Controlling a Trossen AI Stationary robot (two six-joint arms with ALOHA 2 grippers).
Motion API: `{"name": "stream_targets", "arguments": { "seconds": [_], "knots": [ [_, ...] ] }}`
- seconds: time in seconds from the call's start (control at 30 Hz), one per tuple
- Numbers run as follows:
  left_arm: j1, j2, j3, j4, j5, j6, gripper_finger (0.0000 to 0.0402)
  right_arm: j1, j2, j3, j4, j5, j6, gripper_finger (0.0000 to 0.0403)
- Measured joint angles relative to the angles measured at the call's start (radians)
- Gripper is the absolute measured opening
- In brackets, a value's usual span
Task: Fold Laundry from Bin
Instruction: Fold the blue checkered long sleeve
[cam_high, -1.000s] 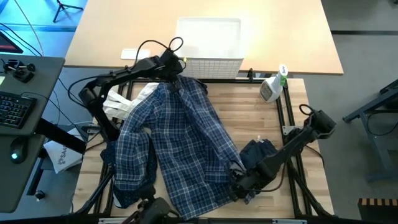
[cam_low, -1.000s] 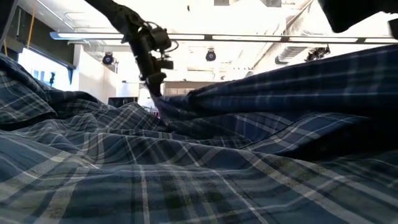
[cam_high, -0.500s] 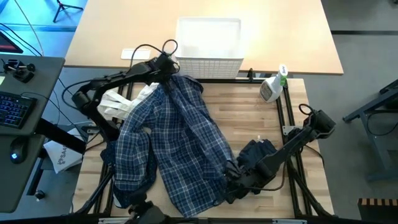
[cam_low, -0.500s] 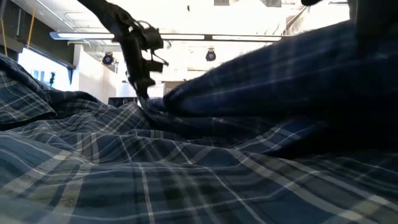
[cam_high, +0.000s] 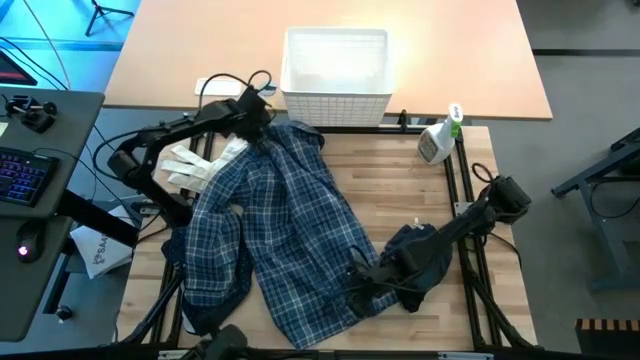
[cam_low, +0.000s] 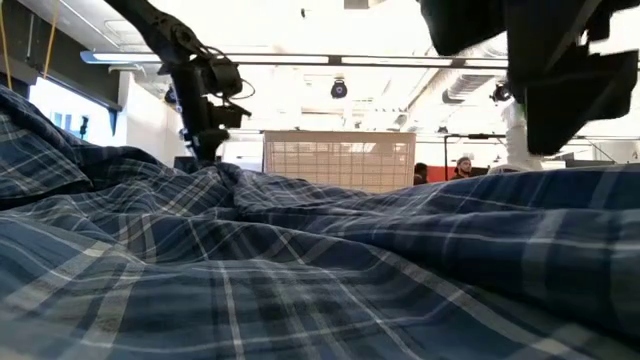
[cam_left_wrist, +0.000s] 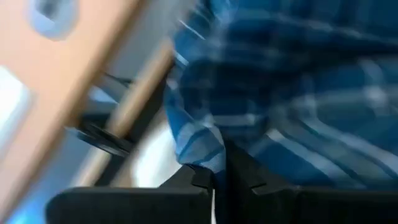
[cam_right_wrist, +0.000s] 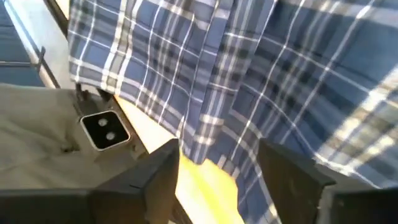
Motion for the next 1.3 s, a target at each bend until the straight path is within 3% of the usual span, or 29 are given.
{"name": "stream_targets", "arguments": {
  "seconds": [0.13, 0.23, 0.37, 0.53, 0.63, 0.73, 0.93, 1.07, 1.17, 1.3],
  "knots": [
    [0.013, 0.000, 0.007, -0.116, 0.049, -0.046, 0.0065, -0.013, -0.057, 0.000, -0.018, -0.016, 0.026, 0.0231],
    [0.020, 0.000, 0.038, -0.183, -0.002, -0.067, 0.0106, -0.046, -0.065, 0.000, -0.043, -0.054, 0.032, 0.0218],
    [0.020, -0.003, 0.107, -0.221, -0.056, -0.143, 0.0144, -0.098, -0.043, 0.000, -0.047, -0.062, -0.107, 0.0182],
    [-0.011, -0.007, 0.137, -0.140, 0.223, -0.175, 0.0151, -0.200, 0.004, -0.099, 0.044, -0.057, -0.194, 0.0124],
    [-0.056, 0.002, 0.095, -0.038, 0.302, -0.186, 0.0141, -0.230, 0.020, -0.203, 0.160, -0.068, -0.174, 0.0091],
    [-0.103, 0.030, 0.049, 0.013, 0.253, -0.171, 0.0129, -0.224, 0.014, -0.284, 0.180, -0.069, -0.111, 0.0063],
    [-0.148, 0.089, 0.016, 0.090, 0.035, -0.128, 0.0115, -0.168, -0.086, -0.397, 0.024, -0.075, 0.076, 0.0022],
    [-0.152, 0.091, 0.024, 0.191, 0.019, -0.063, 0.0111, -0.135, -0.193, -0.442, -0.067, -0.075, 0.195, 0.0007],
    [-0.158, 0.077, 0.068, 0.170, 0.016, -0.058, 0.0111, -0.123, -0.280, -0.442, -0.102, -0.061, 0.255, 0.0005],
    [-0.175, 0.030, 0.099, 0.170, 0.036, -0.065, 0.0111, -0.129, -0.367, -0.430, -0.053, 0.067, 0.286, 0.0005]
  ]
}}
